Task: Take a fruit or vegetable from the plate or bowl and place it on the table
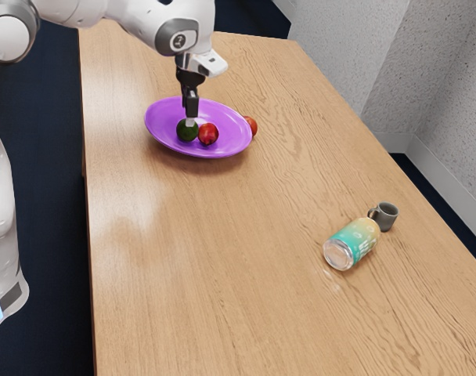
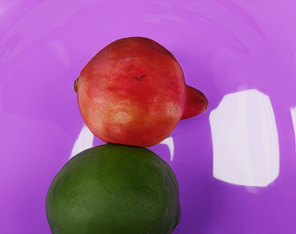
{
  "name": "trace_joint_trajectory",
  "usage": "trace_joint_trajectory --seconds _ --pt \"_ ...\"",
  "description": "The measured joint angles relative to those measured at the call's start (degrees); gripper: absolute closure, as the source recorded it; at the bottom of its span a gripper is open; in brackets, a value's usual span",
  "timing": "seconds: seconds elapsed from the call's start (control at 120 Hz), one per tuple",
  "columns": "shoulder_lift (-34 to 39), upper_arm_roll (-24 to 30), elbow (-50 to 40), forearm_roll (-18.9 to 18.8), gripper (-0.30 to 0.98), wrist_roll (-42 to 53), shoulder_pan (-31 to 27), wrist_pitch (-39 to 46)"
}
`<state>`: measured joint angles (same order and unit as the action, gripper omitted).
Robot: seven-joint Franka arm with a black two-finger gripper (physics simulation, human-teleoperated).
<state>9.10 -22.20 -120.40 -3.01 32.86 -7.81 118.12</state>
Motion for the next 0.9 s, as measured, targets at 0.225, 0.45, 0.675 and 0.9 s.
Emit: trace_joint_trajectory --seconds 0.225,0.45,0.675,0.9 --pt "-0.5 -0.1 0.0 0.8 0.0 0.7 -0.5 1.0" --pt "-1.0 -0.1 -0.2 1.1 0.0 1.5 -1.5 1.4" --pt "-2.3 -0.1 -0.5 2.3 0.0 2.0 -1.4 2.1" --pt "-3.0 -0.1 -0.6 3.2 0.0 2.7 -2.2 2.7"
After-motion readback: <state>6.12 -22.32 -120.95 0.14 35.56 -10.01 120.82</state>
